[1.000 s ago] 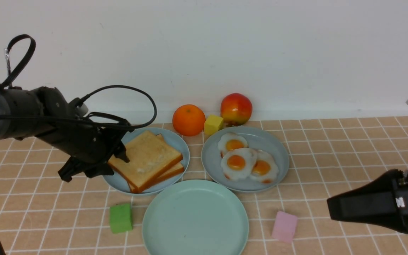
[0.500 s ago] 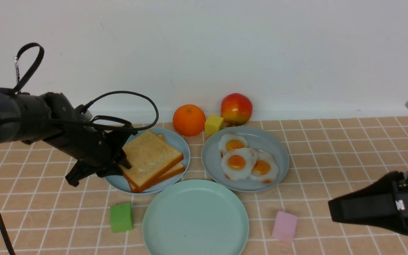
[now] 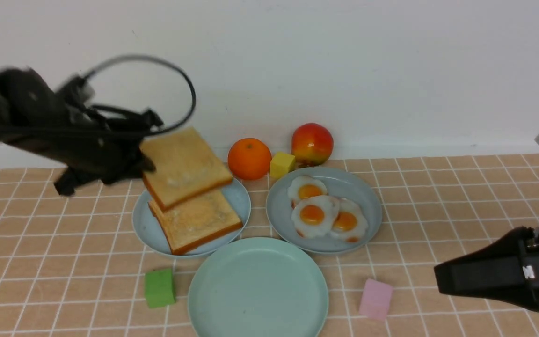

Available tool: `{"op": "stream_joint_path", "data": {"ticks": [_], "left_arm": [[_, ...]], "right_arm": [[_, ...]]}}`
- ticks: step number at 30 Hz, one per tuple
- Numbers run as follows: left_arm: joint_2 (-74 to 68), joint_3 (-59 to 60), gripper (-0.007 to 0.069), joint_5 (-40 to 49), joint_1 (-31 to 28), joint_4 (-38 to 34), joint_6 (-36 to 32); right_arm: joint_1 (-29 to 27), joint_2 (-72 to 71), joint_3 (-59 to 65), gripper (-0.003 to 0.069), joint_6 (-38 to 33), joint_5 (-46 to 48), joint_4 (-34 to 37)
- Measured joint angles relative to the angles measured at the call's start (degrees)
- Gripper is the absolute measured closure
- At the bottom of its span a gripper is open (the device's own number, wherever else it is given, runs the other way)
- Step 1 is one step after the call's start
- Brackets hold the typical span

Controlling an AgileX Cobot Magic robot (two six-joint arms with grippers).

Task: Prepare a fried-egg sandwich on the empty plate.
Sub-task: Use the left arm to put a slice of bread into the empty plate in the middle

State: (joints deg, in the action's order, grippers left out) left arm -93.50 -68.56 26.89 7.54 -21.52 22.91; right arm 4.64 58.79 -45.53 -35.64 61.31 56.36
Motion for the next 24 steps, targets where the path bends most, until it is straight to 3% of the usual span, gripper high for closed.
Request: {"op": "stream_joint_path", "data": {"ticks": [5,10,14,19,24], "left_arm": [[4.44,0.0,0.0544,4.41,0.0,-0.16,-3.91],[4.17,2.08,0.0545,10.88,0.07,-5.94,-11.22],[1.48,6.6,0.0545,10.75,2.41,-12.79,-19.89],[-4.42,8.93,0.0547,8.99,9.66,-20.86,-34.03],[-9.98,9.07,0.0548,4.76,12.49,-22.52,-35.27]], "right_arm": [[0.0,0.0,0.0,0.0417,0.0,0.0,0.0],[0.0,0.0,0.0,0.0417,0.0,-0.18,0.0],[0.0,0.0,0.0,0.0417,0.0,-0.88,-0.02],[0.0,0.0,0.0,0.0417,0.0,-1.81,-0.02],[0.0,0.0,0.0,0.0417,0.0,-1.47,-0.16]]}}
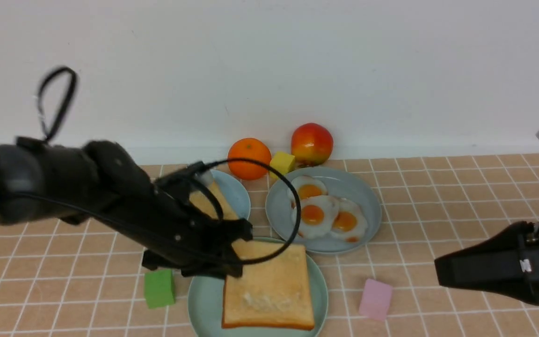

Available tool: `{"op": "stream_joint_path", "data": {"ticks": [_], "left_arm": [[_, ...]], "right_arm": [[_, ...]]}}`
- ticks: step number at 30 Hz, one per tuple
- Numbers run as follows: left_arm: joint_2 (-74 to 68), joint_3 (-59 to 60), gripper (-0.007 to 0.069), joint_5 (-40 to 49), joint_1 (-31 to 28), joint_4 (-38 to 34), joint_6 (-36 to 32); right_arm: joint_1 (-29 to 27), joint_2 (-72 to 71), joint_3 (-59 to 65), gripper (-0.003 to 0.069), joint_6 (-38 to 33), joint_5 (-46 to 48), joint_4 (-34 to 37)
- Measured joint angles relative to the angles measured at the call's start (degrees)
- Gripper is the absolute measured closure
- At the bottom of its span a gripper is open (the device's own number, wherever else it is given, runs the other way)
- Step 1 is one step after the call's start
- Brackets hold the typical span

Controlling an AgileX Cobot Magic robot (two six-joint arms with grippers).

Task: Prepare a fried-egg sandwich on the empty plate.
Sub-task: Use the left arm to put a slice of bread into the empty plate in the middle, then use the right arm to grab a fried egg

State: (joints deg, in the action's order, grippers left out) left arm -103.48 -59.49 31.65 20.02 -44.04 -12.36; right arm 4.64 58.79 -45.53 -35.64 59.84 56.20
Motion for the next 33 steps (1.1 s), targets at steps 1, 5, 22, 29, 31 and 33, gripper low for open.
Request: {"op": "stream_joint_path", "data": {"ticks": [1,5,22,29,31,33], "left_arm": [[-0.46,0.0,0.0548,-0.18,0.05,0.0,0.52],[-1.19,0.06,0.0551,-0.48,0.05,0.18,3.08],[5.01,0.06,0.0276,4.11,0.05,5.45,3.92],[12.94,-0.75,0.0209,6.97,-2.61,9.68,5.09],[15.74,-2.56,0.0209,9.79,-4.45,10.72,5.16],[18.46,-4.87,0.021,12.84,-6.2,11.42,5.25]], "right_arm": [[0.0,0.0,0.0,0.0417,0.0,0.13,-0.15],[0.0,0.0,0.0,0.0417,0.0,0.79,-1.72],[0.0,0.0,0.0,0.0417,0.0,-1.74,-2.63],[0.0,0.0,-0.29,0.0416,0.0,-5.23,-3.22],[0.0,0.18,-1.45,0.041,0.57,-5.5,-5.11],[0.0,0.65,-3.4,0.0404,2.8,-5.5,-7.69]]}}
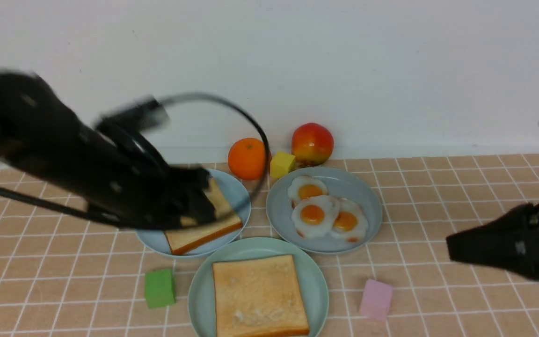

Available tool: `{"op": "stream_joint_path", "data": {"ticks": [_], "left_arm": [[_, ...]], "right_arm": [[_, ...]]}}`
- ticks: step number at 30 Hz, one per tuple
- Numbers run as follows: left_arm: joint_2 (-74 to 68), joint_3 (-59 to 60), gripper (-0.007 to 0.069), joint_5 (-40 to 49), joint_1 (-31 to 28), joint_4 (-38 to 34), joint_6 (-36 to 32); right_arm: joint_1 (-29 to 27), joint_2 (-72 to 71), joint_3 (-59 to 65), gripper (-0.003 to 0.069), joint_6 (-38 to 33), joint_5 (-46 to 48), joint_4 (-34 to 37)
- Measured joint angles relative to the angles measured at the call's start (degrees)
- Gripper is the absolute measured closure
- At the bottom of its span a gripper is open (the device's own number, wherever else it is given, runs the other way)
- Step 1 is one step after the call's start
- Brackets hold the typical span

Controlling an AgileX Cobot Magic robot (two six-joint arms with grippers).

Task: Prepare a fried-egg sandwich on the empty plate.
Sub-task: Use the right arm to grab a fried egg

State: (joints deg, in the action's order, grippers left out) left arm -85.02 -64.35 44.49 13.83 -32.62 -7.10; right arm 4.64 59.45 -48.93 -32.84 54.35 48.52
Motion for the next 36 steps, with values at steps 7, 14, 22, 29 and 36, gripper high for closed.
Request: {"op": "stream_joint_path", "data": {"ticks": [7,14,22,29,36], "left_arm": [[11.14,-5.11,0.029,8.45,-2.42,0.41,-1.81],[25.51,5.26,0.0536,8.93,-2.42,-4.37,-13.68],[36.85,21.09,0.0638,-2.98,-2.42,-11.56,-28.38],[37.65,23.87,0.0638,-7.37,-2.42,-14.5,-29.64],[37.51,23.87,0.0638,-7.5,-2.42,-15.32,-29.64]], "right_arm": [[0.0,5.98,-9.38,0.0396,14.06,1.1,-12.86],[1.55,12.22,-15.22,0.0377,18.53,0.82,-15.63],[12.03,25.51,-26.12,0.0276,23.27,-1.03,-20.08],[12.95,40.66,-37.65,0.0258,25.43,-4.69,-21.86],[14.86,57.56,-55.13,0.0257,29.87,0.0,-31.25]]}}
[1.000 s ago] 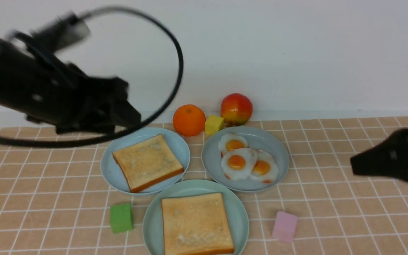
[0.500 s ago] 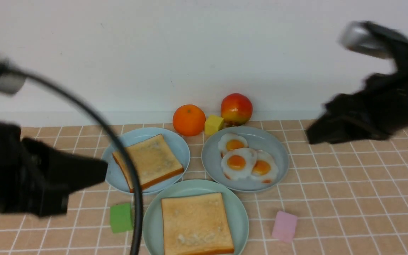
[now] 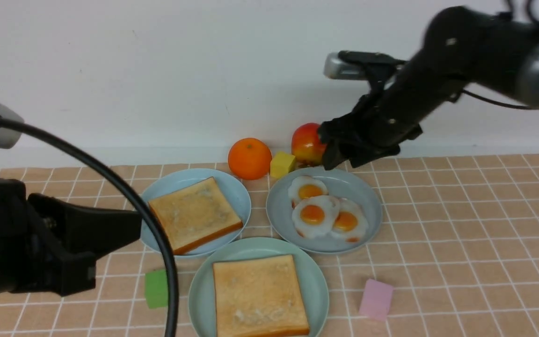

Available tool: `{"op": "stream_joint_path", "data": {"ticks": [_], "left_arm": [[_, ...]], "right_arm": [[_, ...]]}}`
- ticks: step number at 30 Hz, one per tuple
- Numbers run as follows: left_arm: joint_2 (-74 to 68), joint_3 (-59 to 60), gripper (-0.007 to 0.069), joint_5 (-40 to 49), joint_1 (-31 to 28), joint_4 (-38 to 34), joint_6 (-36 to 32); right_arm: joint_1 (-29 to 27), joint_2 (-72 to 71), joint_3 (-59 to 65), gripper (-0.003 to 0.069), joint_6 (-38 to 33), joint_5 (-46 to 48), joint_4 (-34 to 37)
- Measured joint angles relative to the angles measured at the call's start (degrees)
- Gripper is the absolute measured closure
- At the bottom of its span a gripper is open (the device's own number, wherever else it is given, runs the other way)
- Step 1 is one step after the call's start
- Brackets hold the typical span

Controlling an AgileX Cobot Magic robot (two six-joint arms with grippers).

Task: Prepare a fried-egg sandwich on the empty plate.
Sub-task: Use the right arm to grab a fried egg

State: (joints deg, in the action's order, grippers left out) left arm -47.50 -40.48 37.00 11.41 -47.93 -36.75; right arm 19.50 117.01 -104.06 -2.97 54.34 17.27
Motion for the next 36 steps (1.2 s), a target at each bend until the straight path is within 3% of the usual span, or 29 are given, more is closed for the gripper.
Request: {"op": "stream_joint_path", "data": {"ticks": [3,12,23,29,36], "left_arm": [[-0.59,0.0,0.0638,0.0,0.0,-0.18,0.0],[-0.65,0.0,0.0638,-0.14,0.29,-0.89,-0.02],[-0.65,0.0,0.0638,-1.48,11.02,1.02,-3.42],[-0.65,0.0,0.0638,-1.72,11.59,2.25,-3.47],[-0.65,0.0,0.0637,-1.77,11.59,2.61,-3.47]], "right_arm": [[-0.05,5.8,-4.92,0.0258,5.71,2.1,-4.24],[-0.05,12.57,-7.1,0.0324,14.03,1.99,-4.03],[-0.05,14.77,-7.2,0.0355,16.82,0.36,-3.99],[-0.05,16.4,-7.58,0.0366,17.88,0.16,-3.73],[-0.12,16.52,-7.77,0.0464,19.32,0.39,-3.13]]}}
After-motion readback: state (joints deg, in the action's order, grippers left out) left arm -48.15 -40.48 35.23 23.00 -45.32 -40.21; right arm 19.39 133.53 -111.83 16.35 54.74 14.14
